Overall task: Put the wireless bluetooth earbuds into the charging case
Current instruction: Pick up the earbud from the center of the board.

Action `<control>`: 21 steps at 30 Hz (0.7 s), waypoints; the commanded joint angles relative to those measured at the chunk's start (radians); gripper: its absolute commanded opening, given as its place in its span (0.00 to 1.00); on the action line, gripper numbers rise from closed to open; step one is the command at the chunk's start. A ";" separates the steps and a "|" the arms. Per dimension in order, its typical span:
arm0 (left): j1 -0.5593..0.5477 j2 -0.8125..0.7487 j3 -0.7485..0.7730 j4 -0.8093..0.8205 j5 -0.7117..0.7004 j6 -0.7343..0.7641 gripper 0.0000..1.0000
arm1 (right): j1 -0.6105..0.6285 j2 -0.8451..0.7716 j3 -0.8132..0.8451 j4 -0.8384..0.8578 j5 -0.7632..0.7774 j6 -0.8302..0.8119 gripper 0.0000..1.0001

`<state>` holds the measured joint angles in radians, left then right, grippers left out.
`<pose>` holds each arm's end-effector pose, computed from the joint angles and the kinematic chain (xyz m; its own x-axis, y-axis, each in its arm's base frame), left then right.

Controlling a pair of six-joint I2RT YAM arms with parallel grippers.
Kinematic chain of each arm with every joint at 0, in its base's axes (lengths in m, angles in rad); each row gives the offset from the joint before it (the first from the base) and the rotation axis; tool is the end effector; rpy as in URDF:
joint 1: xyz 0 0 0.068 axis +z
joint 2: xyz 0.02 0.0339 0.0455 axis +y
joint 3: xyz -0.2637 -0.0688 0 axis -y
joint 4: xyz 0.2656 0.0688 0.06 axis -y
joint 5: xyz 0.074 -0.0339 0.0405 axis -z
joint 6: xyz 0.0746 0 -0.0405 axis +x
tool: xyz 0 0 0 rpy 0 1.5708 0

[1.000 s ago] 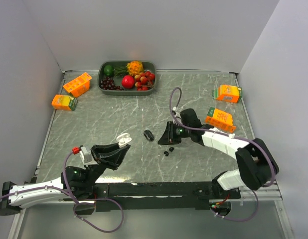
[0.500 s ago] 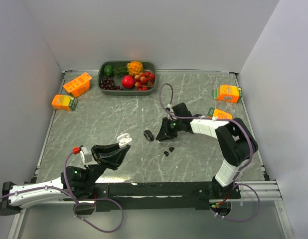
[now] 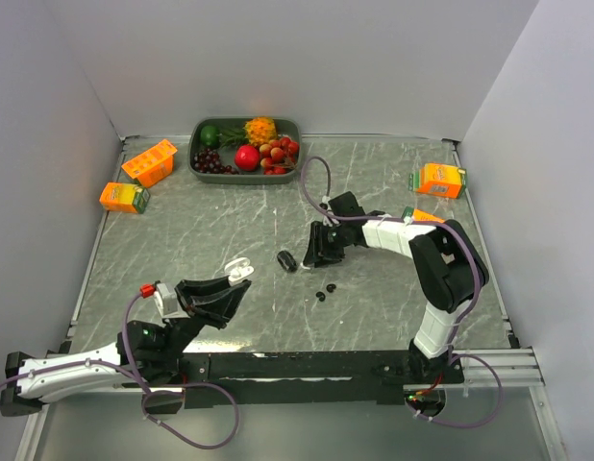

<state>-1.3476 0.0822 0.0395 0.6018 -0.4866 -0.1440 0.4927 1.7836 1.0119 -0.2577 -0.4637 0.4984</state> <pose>0.0658 -0.1325 0.2580 0.0051 -0.5955 -0.8034 0.7831 0.5020 -0.3671 0.3194 0.2093 0.1084 -0.9625 -0.0315 -0.2694 -0.1890 0.7902 0.5830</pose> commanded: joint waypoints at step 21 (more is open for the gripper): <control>0.001 -0.035 -0.049 -0.007 -0.006 0.006 0.01 | 0.310 -0.167 0.045 -0.107 0.556 -0.357 0.19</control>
<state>-1.3476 0.0517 0.0395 0.5846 -0.4946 -0.1432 0.8101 1.6016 1.0763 -0.3836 0.0181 0.2188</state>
